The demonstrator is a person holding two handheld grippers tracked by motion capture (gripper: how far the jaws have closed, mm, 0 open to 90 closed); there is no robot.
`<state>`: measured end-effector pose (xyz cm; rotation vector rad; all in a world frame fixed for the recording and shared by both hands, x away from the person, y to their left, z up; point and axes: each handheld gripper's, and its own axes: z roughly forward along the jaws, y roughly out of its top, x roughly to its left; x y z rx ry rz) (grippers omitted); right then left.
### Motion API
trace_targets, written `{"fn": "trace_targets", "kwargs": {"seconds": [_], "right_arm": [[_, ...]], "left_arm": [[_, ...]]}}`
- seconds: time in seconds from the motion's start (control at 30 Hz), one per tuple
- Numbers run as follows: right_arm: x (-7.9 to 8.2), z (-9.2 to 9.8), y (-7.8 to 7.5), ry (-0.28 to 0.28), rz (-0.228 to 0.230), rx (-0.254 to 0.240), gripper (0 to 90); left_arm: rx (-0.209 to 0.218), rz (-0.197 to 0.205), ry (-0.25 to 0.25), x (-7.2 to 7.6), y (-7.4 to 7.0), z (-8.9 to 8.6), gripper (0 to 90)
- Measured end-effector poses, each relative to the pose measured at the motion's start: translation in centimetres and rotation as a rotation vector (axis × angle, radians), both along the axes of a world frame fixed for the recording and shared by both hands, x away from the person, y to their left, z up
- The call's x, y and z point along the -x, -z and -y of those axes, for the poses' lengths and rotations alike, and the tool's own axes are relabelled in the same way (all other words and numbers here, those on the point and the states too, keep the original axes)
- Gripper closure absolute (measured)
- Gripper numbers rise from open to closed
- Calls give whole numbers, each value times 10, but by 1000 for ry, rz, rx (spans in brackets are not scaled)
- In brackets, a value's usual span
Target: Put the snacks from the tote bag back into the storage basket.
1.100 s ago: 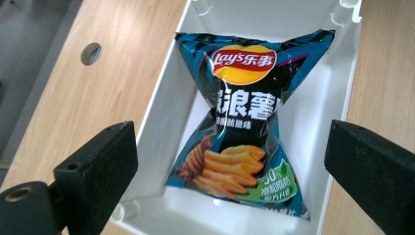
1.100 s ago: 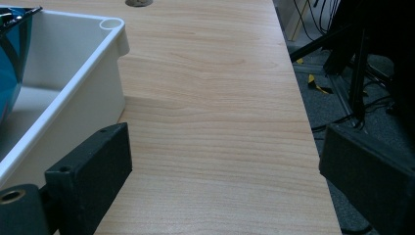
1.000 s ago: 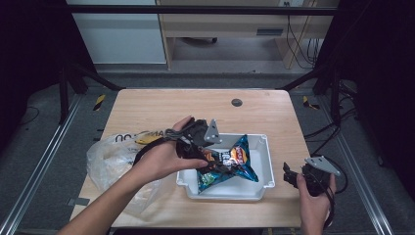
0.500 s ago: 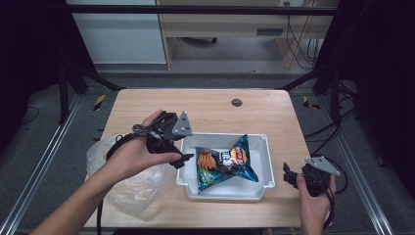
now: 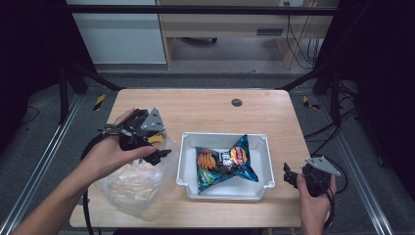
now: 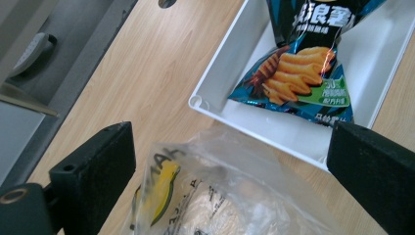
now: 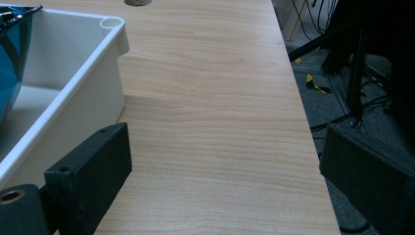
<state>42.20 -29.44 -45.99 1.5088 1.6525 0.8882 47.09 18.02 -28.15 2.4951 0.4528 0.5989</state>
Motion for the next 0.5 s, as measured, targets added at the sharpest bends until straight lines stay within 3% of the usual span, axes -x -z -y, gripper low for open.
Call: {"fn": "trace_targets", "kwargs": {"seconds": [0.5], "right_arm": [[0,-1,0,-2,0,4,57]], "left_arm": [[18,-27,-85,-9,27,-46,47]]}}
